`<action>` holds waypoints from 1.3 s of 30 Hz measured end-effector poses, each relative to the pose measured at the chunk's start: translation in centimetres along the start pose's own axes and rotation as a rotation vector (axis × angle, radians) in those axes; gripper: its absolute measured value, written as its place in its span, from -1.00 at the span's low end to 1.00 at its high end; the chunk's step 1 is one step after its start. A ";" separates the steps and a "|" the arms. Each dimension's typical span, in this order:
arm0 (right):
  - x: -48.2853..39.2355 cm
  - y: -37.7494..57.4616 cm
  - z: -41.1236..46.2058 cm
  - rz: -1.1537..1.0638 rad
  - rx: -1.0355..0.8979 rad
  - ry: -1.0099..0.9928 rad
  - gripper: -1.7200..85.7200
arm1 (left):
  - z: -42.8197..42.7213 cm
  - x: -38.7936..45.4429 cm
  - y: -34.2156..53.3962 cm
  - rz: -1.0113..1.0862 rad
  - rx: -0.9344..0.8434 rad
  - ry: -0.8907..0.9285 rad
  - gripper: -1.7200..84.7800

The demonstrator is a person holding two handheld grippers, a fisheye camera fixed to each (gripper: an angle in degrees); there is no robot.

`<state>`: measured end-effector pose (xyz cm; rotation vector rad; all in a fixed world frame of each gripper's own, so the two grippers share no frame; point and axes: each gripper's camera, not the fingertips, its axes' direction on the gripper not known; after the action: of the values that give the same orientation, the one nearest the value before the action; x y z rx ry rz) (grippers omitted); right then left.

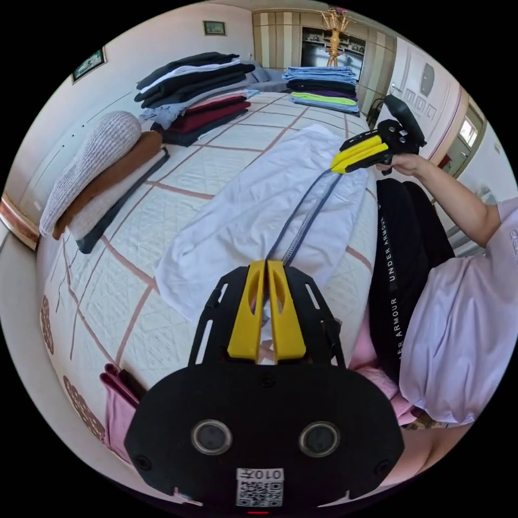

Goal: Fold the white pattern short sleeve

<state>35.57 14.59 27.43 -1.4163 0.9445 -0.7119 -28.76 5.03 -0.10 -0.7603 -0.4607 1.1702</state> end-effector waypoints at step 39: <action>-13.7 -6.0 1.6 -0.351 0.155 -0.029 -0.66 | -10.7 -5.2 22.9 -0.611 0.479 0.075 -0.86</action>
<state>31.13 26.94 34.84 -1.4651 0.6080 -0.9992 -38.07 1.34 -23.92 -0.2138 -0.2987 0.6319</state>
